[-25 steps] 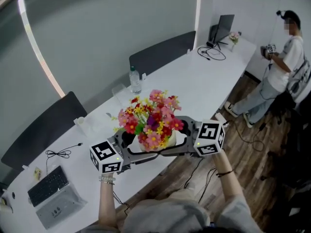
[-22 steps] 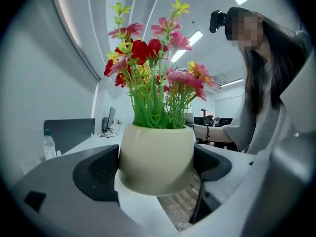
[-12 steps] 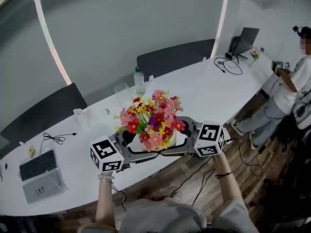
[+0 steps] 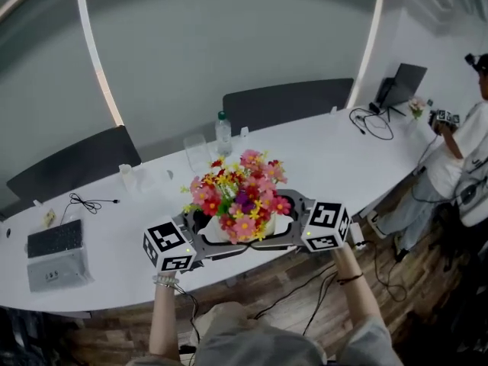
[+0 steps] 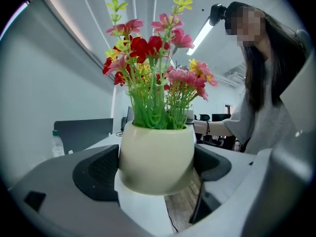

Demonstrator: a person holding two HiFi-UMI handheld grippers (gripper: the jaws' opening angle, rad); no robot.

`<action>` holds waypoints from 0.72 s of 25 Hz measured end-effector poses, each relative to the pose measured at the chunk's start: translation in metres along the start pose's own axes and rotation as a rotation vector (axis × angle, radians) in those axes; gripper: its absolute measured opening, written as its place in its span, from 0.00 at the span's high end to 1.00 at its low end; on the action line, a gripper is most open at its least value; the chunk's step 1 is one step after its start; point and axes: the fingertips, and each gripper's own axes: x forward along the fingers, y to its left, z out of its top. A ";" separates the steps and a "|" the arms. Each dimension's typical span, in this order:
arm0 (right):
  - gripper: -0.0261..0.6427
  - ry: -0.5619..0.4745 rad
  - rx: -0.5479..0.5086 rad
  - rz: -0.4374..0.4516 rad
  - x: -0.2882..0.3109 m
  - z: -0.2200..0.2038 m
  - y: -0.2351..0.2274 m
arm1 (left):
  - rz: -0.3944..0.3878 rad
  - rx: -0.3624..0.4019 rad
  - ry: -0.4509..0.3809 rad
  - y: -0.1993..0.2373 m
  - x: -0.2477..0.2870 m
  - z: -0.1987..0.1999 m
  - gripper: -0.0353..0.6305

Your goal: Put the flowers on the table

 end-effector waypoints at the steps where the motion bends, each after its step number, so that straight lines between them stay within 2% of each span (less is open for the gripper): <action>1: 0.26 0.005 -0.004 0.011 0.000 -0.002 -0.002 | 0.010 0.001 0.009 0.001 0.002 -0.001 0.26; 8: 0.26 -0.017 0.015 0.058 0.016 -0.008 -0.027 | 0.050 -0.040 0.016 0.030 0.000 -0.012 0.26; 18: 0.26 0.018 0.051 0.089 0.054 -0.028 -0.084 | 0.057 -0.088 0.038 0.095 0.000 -0.040 0.26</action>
